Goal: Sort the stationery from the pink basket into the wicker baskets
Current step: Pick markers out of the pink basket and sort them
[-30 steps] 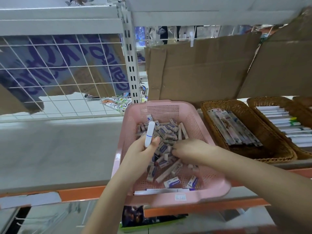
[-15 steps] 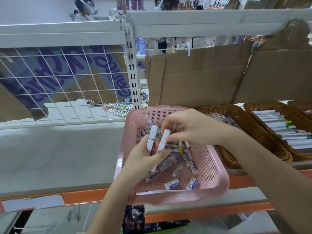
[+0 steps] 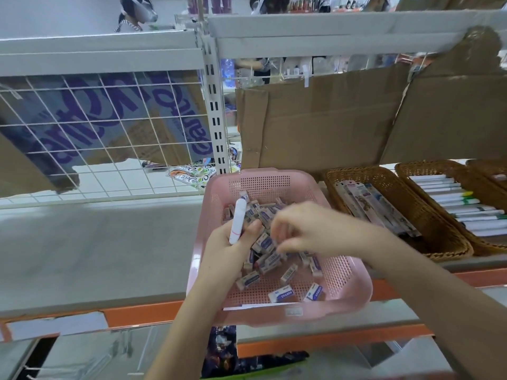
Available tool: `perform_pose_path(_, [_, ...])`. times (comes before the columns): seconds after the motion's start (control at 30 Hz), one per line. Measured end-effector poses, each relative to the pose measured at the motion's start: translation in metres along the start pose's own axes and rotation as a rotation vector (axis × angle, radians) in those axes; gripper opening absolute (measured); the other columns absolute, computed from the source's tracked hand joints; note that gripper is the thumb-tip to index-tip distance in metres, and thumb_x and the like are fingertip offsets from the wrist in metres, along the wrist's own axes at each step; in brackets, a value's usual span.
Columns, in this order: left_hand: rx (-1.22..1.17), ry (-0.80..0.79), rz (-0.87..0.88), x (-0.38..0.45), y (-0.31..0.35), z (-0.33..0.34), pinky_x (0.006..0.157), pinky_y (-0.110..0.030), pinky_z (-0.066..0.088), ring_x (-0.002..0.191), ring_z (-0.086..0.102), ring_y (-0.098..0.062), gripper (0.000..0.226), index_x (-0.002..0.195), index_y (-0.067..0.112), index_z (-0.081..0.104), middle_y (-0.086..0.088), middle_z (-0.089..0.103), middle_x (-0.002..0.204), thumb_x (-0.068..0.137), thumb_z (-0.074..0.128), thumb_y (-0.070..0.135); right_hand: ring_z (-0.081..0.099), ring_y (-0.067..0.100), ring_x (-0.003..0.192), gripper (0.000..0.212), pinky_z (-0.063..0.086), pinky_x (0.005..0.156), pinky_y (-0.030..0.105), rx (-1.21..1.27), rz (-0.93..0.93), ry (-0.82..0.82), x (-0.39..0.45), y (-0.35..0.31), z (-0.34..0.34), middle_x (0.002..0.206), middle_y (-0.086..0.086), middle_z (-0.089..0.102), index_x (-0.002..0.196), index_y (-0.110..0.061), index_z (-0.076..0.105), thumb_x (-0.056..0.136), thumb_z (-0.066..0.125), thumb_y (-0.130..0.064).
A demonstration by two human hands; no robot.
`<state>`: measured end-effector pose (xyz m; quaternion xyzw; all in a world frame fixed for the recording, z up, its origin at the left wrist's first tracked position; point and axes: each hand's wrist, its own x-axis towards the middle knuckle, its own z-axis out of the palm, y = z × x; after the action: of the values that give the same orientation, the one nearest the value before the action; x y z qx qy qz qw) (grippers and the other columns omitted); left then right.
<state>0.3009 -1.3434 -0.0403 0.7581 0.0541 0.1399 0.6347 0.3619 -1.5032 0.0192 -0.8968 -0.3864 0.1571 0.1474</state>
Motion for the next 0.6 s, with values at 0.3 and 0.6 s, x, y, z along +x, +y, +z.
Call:
perform_pose_path(0.3, [0.025, 0.010, -0.082, -0.001, 0.001, -0.001, 0.034, -0.011, 0.025, 0.038, 0.027, -0.004, 0.047, 0.046, 0.027, 0.038, 0.008, 0.028, 0.046, 0.086, 0.057, 0.040, 0.063, 0.023, 0.089, 0.017, 0.055, 0.080, 0.038, -0.163, 0.121, -0.463, 0.004, 0.015, 0.058, 0.101, 0.006, 0.067, 0.104, -0.009, 0.067, 0.090, 0.059, -0.015])
perform_pose_path(0.6, [0.055, -0.013, -0.084, -0.002, -0.003, -0.003, 0.039, -0.009, 0.025, 0.040, 0.027, -0.004, 0.049, 0.044, 0.031, 0.040, 0.012, 0.029, 0.044, 0.089, 0.055, 0.042, 0.058, 0.022, 0.085, 0.015, 0.050, 0.073, 0.035, -0.164, 0.101, -0.440, 0.006, 0.017, 0.062, 0.097, 0.006, 0.064, 0.100, -0.009, 0.064, 0.086, 0.061, -0.015])
